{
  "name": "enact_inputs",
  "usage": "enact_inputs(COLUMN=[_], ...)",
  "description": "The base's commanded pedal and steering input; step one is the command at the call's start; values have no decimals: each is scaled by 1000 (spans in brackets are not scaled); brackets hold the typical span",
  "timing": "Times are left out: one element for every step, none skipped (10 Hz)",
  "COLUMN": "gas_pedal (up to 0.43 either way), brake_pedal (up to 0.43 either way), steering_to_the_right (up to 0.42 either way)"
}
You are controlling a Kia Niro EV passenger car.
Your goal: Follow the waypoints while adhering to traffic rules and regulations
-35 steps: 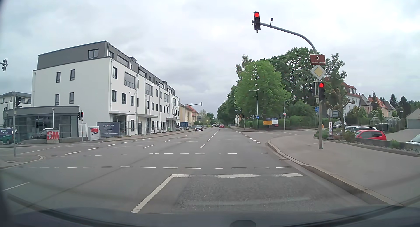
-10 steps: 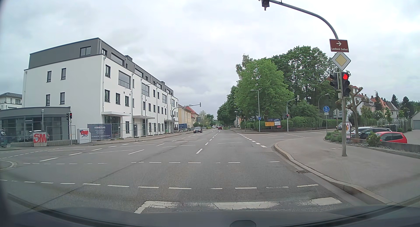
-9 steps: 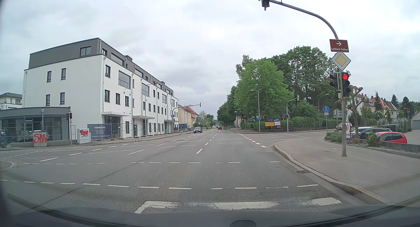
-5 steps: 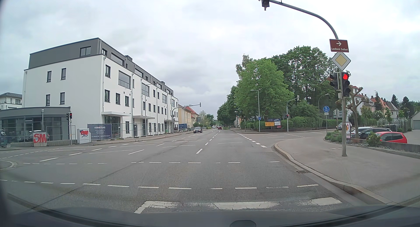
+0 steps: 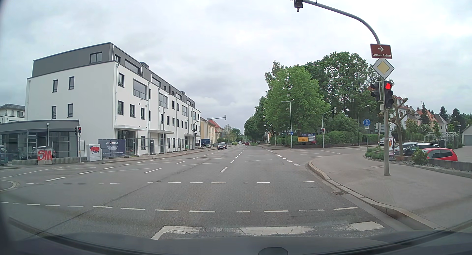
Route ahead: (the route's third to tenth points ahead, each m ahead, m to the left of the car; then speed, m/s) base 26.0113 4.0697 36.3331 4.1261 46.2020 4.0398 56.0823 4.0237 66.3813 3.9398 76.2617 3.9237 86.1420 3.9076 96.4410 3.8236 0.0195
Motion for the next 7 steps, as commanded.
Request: enact_inputs(gas_pedal=[0,0,0,0,0,0,0], brake_pedal=[244,250,244,250,250,250,250], steering_to_the_right=[-9,-10,-10,-11,-12,-11,-12])
